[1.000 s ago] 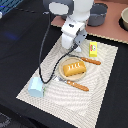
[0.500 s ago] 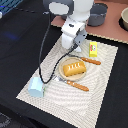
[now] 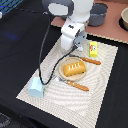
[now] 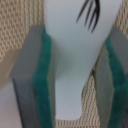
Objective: Interact with the objects in diverse but meaningful ways.
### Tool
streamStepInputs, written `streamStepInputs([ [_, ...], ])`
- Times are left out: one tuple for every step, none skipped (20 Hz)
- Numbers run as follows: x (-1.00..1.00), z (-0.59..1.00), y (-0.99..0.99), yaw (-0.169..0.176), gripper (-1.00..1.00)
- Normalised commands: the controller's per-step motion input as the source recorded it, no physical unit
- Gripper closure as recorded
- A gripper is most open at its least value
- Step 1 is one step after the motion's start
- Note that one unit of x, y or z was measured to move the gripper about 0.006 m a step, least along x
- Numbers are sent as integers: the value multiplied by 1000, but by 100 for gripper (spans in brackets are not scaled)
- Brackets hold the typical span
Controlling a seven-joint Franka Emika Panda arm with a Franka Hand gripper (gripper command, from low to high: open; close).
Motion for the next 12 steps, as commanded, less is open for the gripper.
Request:
streamStepInputs([
  [-126, 623, 326, -24, 100],
  [-260, 829, 389, -32, 100],
  [-317, 1000, 411, -30, 100],
  [-314, 1000, 454, -32, 100],
  [-377, 1000, 471, -29, 100],
  [-440, 1000, 460, -29, 100],
  [-451, 1000, 466, -30, 100],
  [-449, 1000, 457, -34, 100],
  [-423, 1000, 429, -41, 100],
  [-389, 1000, 374, -51, 100],
  [-240, 1000, 306, -60, 100],
  [-3, 1000, 157, -71, 100],
])
